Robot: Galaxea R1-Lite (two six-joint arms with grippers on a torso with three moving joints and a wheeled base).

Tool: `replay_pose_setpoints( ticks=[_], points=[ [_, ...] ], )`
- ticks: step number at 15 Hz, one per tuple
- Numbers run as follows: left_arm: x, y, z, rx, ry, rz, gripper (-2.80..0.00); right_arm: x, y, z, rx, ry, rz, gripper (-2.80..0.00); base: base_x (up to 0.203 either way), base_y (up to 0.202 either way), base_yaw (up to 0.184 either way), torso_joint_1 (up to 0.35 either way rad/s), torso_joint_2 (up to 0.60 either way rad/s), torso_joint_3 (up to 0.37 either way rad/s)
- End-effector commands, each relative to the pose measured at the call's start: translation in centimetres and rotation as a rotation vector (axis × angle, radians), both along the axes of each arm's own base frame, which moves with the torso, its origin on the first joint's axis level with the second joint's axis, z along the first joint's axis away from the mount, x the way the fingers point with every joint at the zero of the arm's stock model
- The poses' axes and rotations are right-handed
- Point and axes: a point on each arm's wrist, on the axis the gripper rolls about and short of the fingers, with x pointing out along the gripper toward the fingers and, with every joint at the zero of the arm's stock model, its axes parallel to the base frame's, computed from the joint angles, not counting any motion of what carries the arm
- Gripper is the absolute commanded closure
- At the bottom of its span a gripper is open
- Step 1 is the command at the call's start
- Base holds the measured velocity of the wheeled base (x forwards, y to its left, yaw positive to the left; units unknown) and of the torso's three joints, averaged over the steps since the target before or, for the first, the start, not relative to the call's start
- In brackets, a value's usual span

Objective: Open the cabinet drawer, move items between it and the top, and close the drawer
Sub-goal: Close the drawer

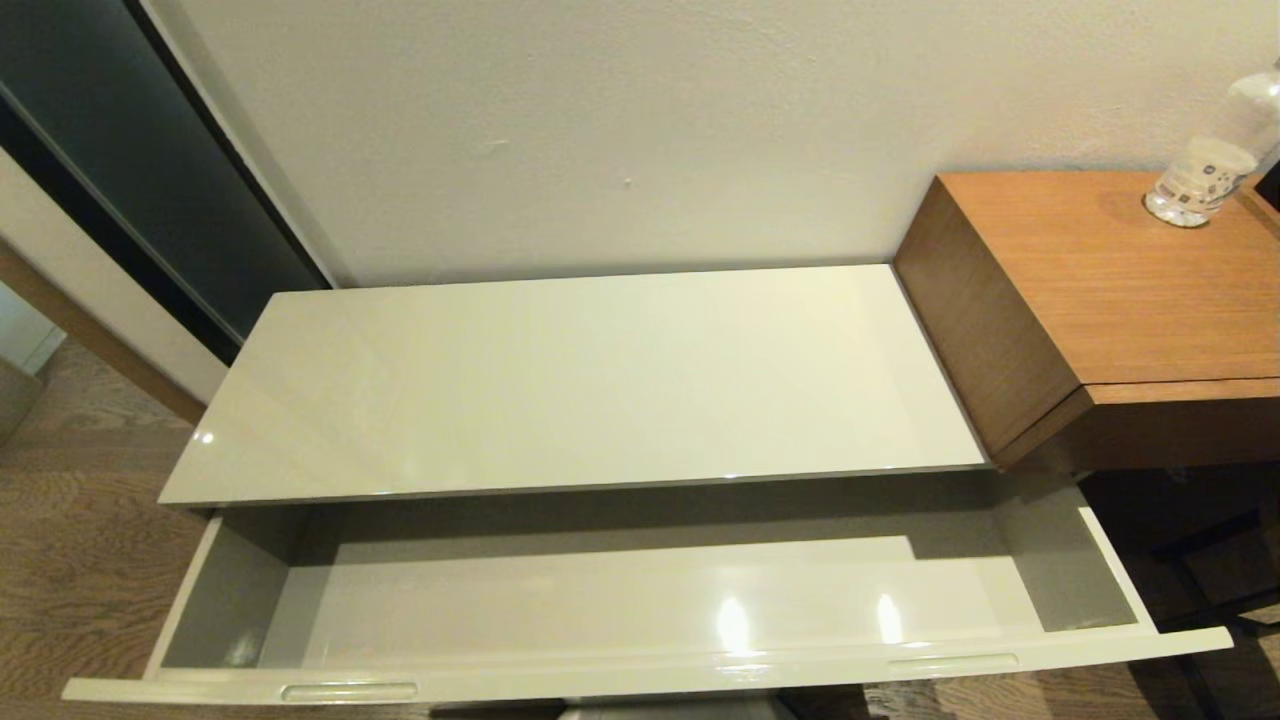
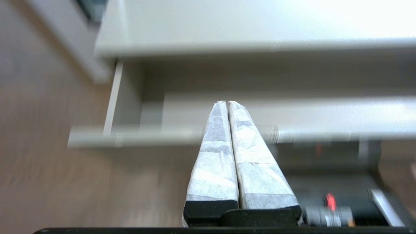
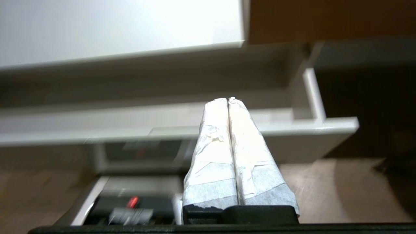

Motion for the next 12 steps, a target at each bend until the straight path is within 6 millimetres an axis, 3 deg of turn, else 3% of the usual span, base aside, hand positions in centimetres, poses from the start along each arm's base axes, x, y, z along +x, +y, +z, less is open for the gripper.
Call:
replay_pose_setpoints(
  ticks=[1, 12],
  points=[
    [0.31, -0.02, -0.17, -0.034, -0.053, -0.008, 0.00, 0.74, -0.12, -1.26, -0.019, -0.033, -0.052, 0.00, 0.000, 0.000, 0.000, 0.000, 0.00, 0.000],
    [0.30, -0.02, -0.37, -0.079, -0.035, -0.008, 0.00, 0.63, -0.20, -1.52, -0.091, 0.017, -0.086, 0.00, 0.000, 0.000, 0.000, 0.000, 0.00, 0.000]
  ],
)
